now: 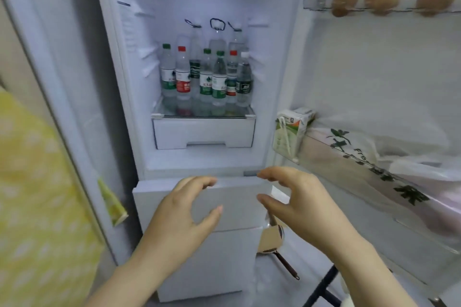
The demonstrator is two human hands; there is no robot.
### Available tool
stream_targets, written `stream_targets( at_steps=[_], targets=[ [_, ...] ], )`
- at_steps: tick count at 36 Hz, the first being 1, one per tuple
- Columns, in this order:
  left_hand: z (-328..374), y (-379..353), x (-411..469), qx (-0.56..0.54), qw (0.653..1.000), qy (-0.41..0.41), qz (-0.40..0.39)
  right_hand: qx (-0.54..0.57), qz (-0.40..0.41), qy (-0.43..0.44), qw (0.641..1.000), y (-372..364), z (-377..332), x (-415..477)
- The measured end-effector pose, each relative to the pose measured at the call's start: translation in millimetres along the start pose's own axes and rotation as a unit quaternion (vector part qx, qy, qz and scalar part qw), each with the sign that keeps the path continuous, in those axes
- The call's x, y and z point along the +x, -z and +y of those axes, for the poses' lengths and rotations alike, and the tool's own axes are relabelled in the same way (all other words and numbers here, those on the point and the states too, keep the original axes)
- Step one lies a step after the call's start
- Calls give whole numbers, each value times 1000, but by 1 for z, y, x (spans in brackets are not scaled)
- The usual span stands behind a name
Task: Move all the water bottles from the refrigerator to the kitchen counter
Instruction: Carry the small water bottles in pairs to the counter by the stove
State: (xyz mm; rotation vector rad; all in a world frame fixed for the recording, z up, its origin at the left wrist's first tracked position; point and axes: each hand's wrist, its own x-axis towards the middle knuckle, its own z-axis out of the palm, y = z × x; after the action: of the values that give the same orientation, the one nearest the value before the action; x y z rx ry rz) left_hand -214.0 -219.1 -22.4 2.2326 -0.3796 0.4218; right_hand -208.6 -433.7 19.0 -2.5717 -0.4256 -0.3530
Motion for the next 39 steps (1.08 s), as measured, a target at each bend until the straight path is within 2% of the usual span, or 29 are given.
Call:
stream_targets(
  at_steps=[10,22,33,39],
  targets=[
    [-54,42,39,36,996,29,75,15,-21,69,997,-42,-26,90],
    [-126,88,125,29,996,14,86,19,8,54,998,-82,-52,197],
    [-160,70,219,14,998,-14,59,40,53,31,997,-90,-13,279],
    [-173,46,273,17,997,-11,69,38,67,30,997,-93,20,330]
  ],
)
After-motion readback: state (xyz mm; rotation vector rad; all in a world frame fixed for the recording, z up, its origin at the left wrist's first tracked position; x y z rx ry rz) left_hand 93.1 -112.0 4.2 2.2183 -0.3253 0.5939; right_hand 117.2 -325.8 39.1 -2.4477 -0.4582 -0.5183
